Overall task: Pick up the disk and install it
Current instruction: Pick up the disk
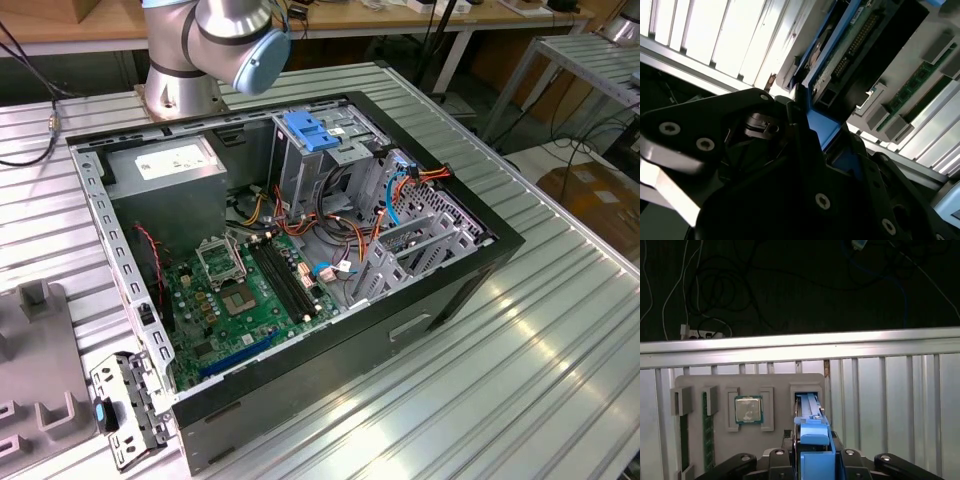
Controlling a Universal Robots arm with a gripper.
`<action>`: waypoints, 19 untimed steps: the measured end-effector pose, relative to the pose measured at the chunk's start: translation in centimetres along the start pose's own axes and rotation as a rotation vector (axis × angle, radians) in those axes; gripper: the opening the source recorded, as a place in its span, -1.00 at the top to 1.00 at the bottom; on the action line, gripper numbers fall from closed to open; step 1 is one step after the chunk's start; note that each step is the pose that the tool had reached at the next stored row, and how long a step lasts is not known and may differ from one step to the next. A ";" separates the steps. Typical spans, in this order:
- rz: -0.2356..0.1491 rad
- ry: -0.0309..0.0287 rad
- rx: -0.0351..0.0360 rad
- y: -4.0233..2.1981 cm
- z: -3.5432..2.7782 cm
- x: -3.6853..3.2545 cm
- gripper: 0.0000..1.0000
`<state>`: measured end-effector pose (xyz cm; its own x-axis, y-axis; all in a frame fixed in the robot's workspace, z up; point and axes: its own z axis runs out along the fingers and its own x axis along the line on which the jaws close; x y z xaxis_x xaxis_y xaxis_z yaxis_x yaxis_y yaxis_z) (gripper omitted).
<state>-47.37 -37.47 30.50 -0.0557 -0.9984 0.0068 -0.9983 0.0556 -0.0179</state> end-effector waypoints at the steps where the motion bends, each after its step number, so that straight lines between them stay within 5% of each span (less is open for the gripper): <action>1: 0.000 0.0000 0.0001 -0.01 -0.44 0.00 0.25; 5: 0.000 0.0000 -0.0002 -0.07 -3.99 0.03 0.25; 9: 0.000 0.0000 -0.0003 -0.10 -5.73 0.04 0.25; 14: 0.000 0.0001 -0.0009 -0.16 -8.96 0.06 0.25; 19: 0.000 0.0000 -0.0008 -0.19 -10.74 0.07 0.25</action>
<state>-47.37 -37.47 41.24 -0.0557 -0.9984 0.0069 -0.9983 0.0556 -0.0170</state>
